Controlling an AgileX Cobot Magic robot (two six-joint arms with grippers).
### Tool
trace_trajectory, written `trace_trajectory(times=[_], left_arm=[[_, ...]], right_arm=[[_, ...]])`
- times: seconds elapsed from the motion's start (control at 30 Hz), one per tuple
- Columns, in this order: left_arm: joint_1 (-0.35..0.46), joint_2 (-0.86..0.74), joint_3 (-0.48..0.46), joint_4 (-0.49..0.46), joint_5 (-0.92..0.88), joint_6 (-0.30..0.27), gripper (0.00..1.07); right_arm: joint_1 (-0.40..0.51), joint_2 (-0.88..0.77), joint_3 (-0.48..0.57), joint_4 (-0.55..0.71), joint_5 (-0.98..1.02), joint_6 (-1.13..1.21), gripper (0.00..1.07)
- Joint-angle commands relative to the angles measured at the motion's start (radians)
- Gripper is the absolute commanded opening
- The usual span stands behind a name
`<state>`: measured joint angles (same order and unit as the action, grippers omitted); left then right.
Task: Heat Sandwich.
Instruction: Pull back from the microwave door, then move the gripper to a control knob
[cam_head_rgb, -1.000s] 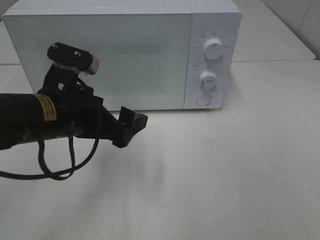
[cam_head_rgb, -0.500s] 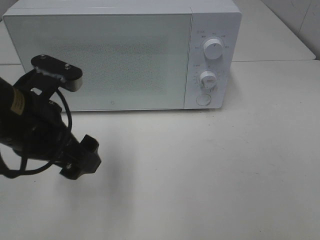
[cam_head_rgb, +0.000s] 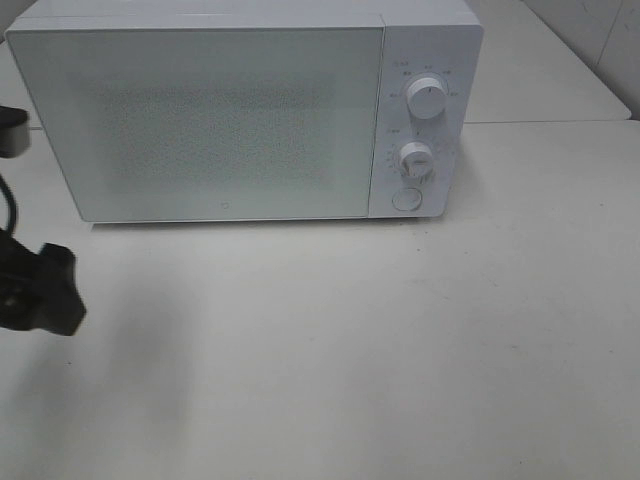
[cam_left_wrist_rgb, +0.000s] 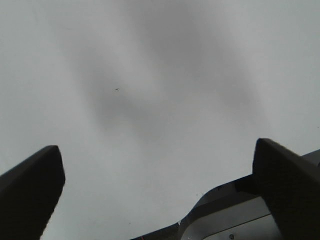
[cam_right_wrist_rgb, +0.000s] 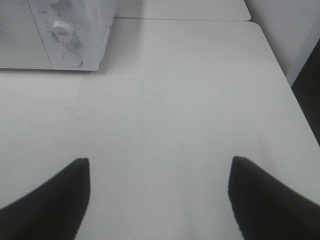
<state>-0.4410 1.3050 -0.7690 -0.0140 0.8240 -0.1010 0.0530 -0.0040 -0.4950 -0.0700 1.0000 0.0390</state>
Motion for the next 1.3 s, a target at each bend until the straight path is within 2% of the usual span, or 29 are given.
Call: trace_trajectory(times=[0.03,0.07,0.1,0.2,0.23,0.37,0.6,0.67,0.83,0.93,1.0,1.1,1.3], left_arm=[[0.143,-0.056,-0.005,-0.061,0.078,0.084,0.98],[0.219,-0.087,-0.005,-0.078,0.116,0.094,0.98],[0.219,-0.087,-0.005,-0.078,0.116,0.094,0.98],[0.322,-0.139,-0.005,-0.087,0.172,0.079,0.98],[0.322,-0.139,-0.005,-0.087,0.172,0.079,0.98],[0.455,-0.238,-0.003,-0.058,0.311,0.077,0.98],[0.480,-0.370,0.031,-0.037,0.372,0.078,0.98],[0.480,-0.460,0.095,-0.037,0.359,0.078,0.98],[0.480,-0.607,0.164,-0.036,0.334,0.078,0.98],[0.480,-0.766,0.222,-0.035,0.304,0.082,0.98],[0.480,-0.807,0.225,-0.035,0.280,0.082,0.98],[0.480,-0.958,0.252,-0.030,0.247,0.083,0.98],[0.480,-1.109,0.252,-0.032,0.247,0.086,0.98]], right_arm=[[-0.007,-0.029,-0.001,0.002,-0.005,0.008,0.74],[-0.007,-0.029,-0.001,0.002,-0.005,0.008,0.74],[-0.007,-0.029,-0.001,0.002,-0.005,0.008,0.74],[-0.007,-0.029,-0.001,0.002,-0.005,0.008,0.74],[-0.007,-0.029,-0.001,0.002,-0.005,0.008,0.74],[-0.007,-0.029,-0.001,0.002,-0.005,0.008,0.74],[-0.007,-0.029,-0.001,0.002,-0.005,0.006,0.74],[-0.007,-0.029,-0.001,0.002,-0.005,0.006,0.74],[-0.007,-0.029,-0.001,0.002,-0.005,0.006,0.74],[-0.007,-0.029,-0.001,0.002,-0.005,0.007,0.74],[-0.007,-0.029,-0.001,0.002,-0.005,0.007,0.74],[-0.007,-0.029,-0.001,0.002,-0.005,0.007,0.74],[-0.007,-0.029,-0.001,0.003,-0.005,0.007,0.74]])
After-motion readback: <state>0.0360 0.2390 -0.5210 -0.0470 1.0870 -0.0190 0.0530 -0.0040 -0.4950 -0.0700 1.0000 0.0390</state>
